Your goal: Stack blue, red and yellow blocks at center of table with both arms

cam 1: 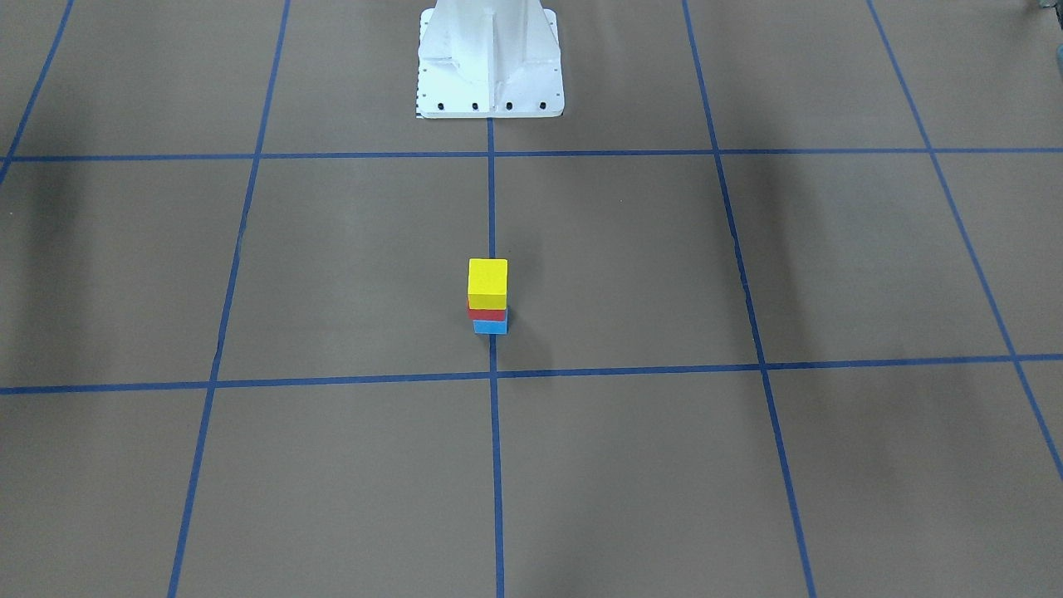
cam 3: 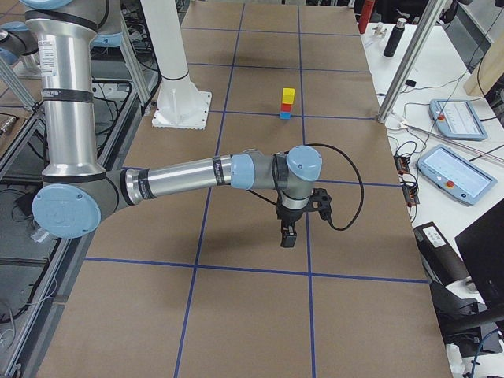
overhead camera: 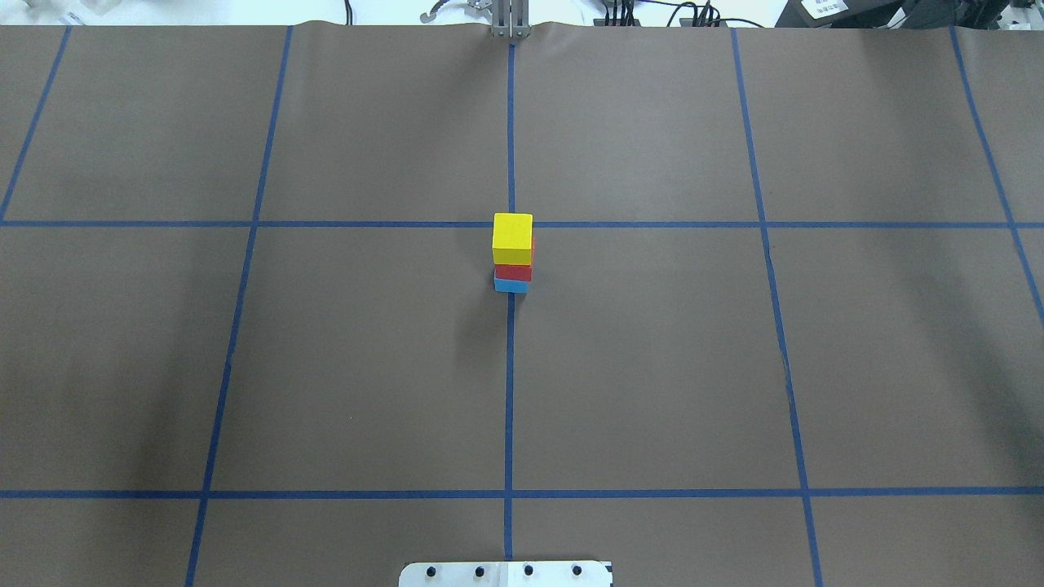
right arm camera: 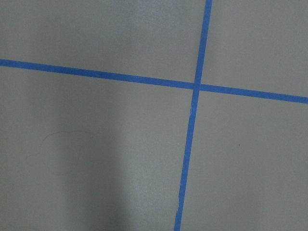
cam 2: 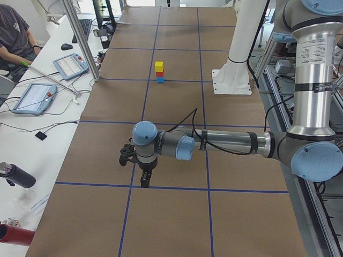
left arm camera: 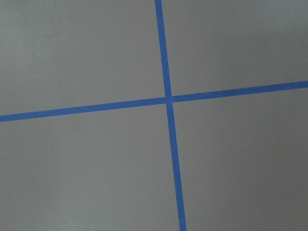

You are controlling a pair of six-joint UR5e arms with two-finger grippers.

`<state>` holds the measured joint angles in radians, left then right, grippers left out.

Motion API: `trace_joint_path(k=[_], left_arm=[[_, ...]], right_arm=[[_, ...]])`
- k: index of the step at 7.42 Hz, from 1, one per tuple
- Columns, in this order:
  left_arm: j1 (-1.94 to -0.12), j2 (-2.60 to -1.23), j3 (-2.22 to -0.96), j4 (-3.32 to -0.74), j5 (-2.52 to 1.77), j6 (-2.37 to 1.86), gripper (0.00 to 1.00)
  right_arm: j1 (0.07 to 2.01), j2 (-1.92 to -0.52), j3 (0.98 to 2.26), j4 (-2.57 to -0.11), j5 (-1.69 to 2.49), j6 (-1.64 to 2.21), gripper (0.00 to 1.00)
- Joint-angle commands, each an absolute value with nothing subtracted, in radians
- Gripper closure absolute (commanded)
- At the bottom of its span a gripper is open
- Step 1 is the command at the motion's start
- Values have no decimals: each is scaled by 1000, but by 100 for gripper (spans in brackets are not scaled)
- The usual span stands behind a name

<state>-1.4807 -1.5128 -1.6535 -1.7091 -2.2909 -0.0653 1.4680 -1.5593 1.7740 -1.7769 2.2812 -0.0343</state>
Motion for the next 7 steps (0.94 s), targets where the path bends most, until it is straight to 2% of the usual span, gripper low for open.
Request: trace_joint_path(k=[1, 7], left_arm=[[-1482, -1520, -1654, -1706, -2318, -84, 0], [-1534, -1513, -1678, -1692, -2398, -114, 0]], right_arm=[[1467, -1562, 1764, -1775, 2278, -34, 0], [1466, -1565, 1758, -1773, 2283, -25, 0]])
